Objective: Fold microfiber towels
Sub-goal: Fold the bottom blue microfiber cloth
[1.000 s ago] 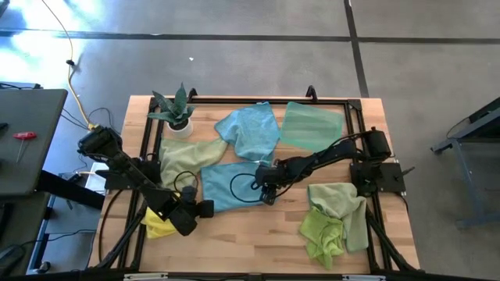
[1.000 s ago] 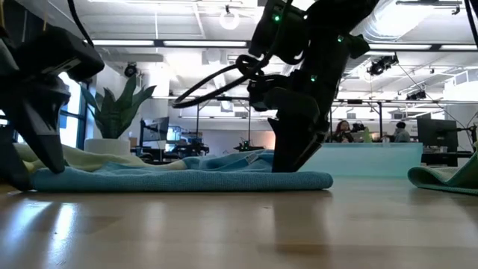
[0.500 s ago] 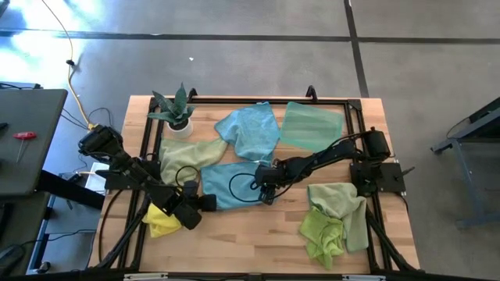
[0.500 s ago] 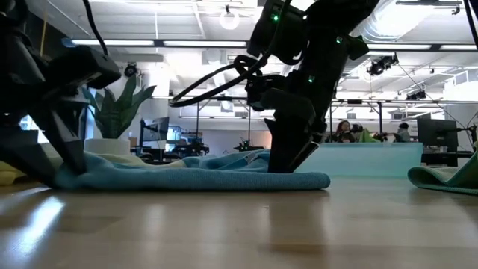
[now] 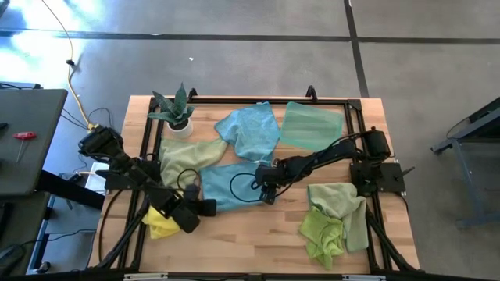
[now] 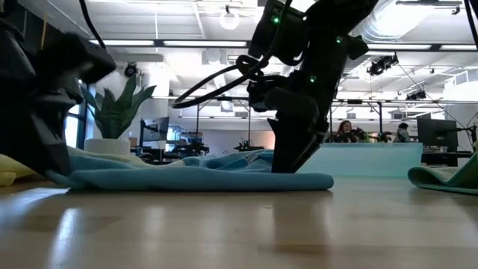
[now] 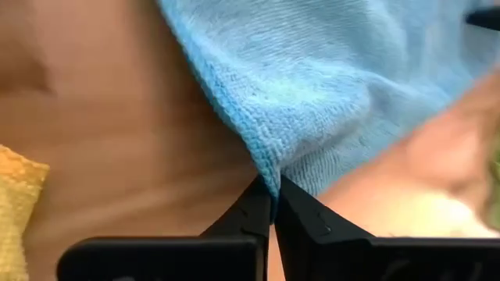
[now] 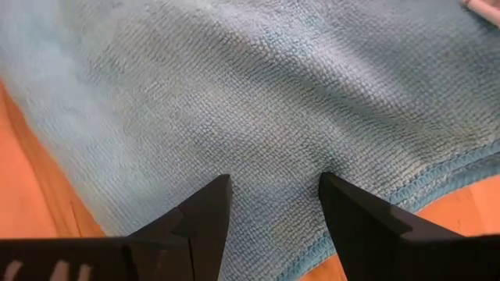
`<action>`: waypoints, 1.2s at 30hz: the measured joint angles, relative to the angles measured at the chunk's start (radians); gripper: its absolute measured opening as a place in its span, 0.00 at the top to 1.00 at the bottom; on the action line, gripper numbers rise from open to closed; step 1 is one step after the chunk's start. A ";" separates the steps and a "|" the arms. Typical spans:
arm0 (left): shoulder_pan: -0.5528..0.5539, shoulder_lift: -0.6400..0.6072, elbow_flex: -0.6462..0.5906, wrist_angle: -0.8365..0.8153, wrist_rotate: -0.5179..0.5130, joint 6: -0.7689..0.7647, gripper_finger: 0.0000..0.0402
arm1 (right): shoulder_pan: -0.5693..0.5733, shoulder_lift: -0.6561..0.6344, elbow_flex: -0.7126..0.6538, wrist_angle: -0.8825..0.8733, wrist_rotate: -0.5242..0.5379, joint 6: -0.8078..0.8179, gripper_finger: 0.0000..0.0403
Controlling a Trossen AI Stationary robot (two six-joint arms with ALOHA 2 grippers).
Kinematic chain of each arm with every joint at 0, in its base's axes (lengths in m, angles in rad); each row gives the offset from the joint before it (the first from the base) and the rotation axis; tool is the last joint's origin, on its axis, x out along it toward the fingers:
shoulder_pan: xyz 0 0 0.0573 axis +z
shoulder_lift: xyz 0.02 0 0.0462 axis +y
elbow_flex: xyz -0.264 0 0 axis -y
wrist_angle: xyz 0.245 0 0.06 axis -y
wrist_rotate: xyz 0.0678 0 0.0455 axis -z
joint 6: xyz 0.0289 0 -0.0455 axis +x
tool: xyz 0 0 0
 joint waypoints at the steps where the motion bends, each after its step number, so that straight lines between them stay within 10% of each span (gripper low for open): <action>1: -0.005 0.000 0.000 0.022 -0.007 0.001 0.99 | 0.001 0.000 0.000 -0.001 -0.005 -0.002 0.52; 16: -0.058 -0.001 0.002 0.252 0.146 0.190 0.97 | 0.125 -0.002 0.001 -0.065 -0.008 0.034 0.52; 30: -0.049 -0.002 0.002 0.242 0.238 0.280 0.64 | 0.206 -0.003 0.004 -0.099 -0.017 0.118 0.52; 36: -0.068 -0.015 0.002 0.239 0.080 0.383 0.63 | 0.246 -0.054 0.025 -0.314 0.013 -0.007 0.52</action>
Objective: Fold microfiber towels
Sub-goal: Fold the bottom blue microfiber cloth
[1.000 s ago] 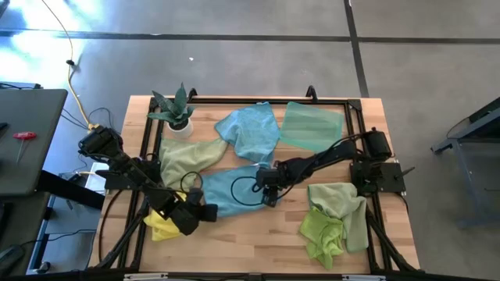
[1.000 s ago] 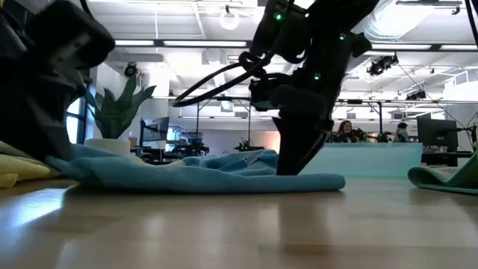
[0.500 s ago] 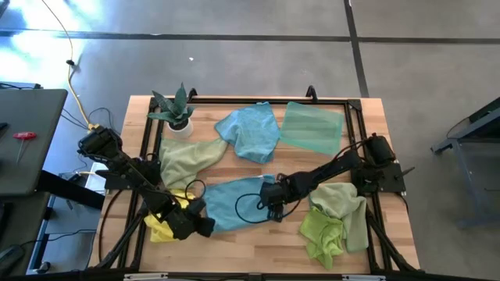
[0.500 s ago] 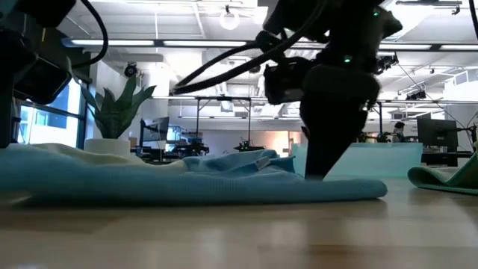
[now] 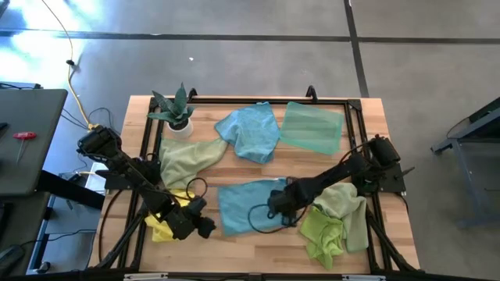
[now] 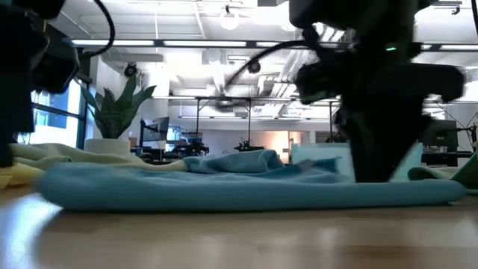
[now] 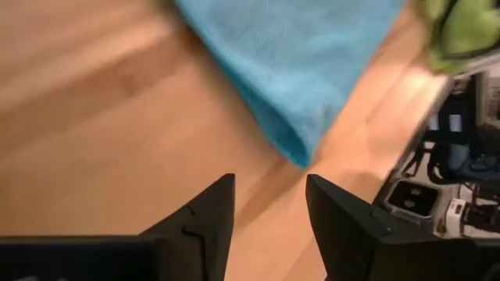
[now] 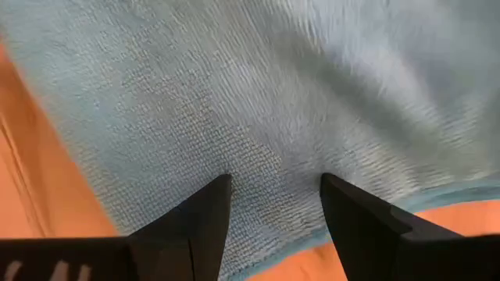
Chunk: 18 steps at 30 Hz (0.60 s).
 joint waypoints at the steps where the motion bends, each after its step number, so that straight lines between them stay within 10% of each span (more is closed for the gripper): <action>1: -0.003 -0.008 0.000 0.002 -0.027 0.031 0.64 | 0.009 -0.021 0.002 -0.007 0.018 -0.029 0.52; 18: 0.011 0.026 0.484 -0.182 -0.257 0.927 0.66 | 0.191 -0.081 -0.090 0.033 -0.026 -0.184 0.52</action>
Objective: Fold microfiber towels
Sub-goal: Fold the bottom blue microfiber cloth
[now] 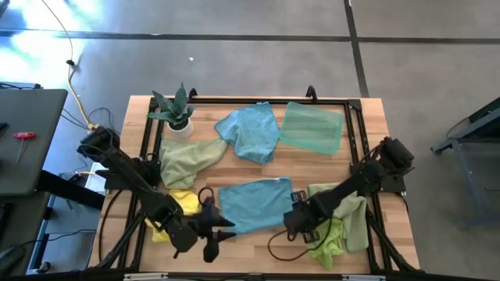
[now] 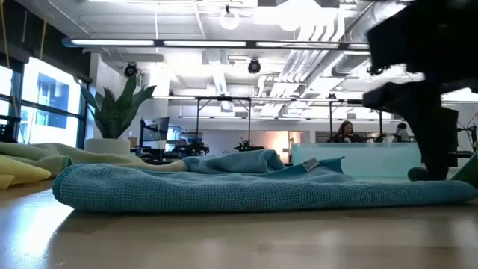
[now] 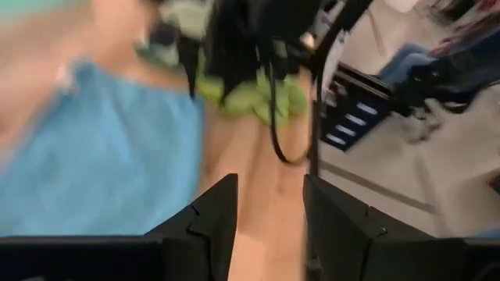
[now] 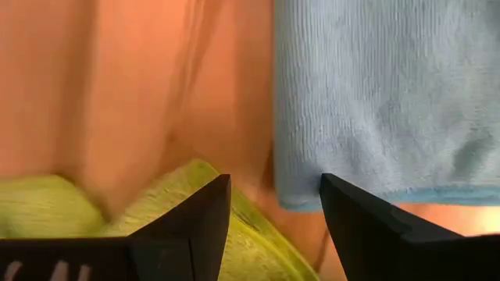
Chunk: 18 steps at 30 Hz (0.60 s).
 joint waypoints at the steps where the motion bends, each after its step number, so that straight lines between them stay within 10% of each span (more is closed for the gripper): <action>1: 0.001 0.012 0.036 -0.021 -0.027 0.040 0.66 | 0.015 0.000 -0.015 0.019 0.034 -0.001 0.52; 11: 0.023 0.114 0.231 -0.010 -0.076 0.318 0.66 | 0.080 -0.007 -0.129 0.189 0.191 0.092 0.56; 18: 0.053 0.137 0.232 0.009 0.046 0.140 0.66 | 0.075 -0.004 -0.120 0.215 0.180 0.088 0.85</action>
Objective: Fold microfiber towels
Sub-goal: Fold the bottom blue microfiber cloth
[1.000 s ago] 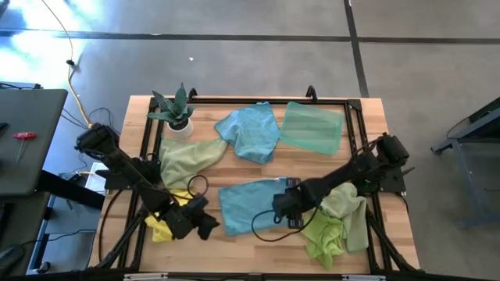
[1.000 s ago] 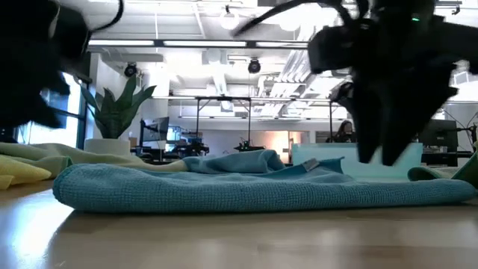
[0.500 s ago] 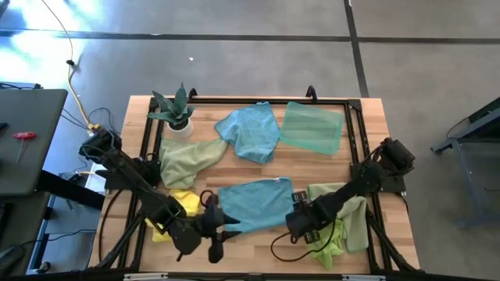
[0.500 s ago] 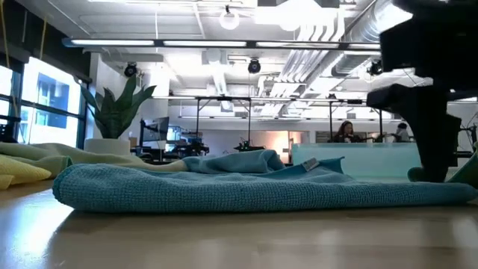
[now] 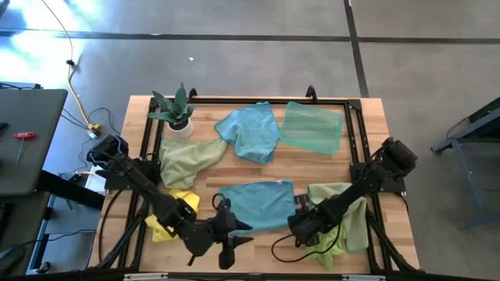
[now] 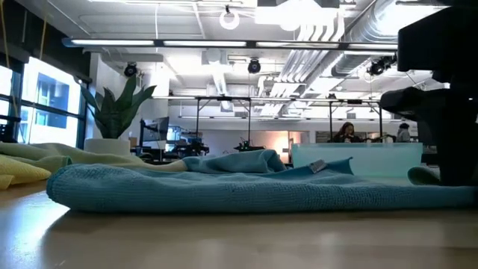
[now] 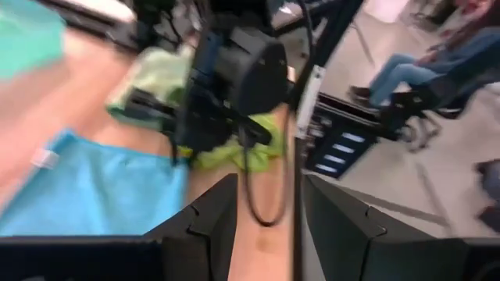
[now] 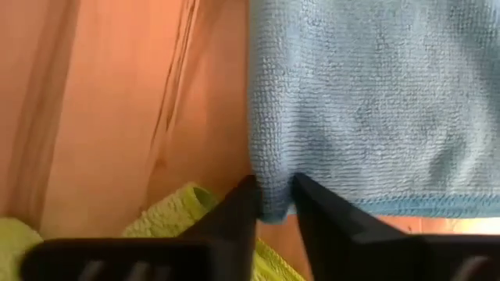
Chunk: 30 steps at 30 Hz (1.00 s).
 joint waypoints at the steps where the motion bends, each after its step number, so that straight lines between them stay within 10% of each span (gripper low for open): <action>1: 0.006 0.003 0.000 -0.001 0.033 -0.009 0.66 | -0.001 0.001 0.000 0.008 0.002 0.000 0.90; 8: 0.027 0.040 0.000 -0.054 0.149 0.031 0.66 | -0.022 -0.003 0.009 0.026 0.008 0.032 0.97; 30: 0.054 0.251 0.000 -0.022 -0.101 0.186 0.66 | -0.231 -0.022 0.223 0.042 -0.285 -0.024 1.00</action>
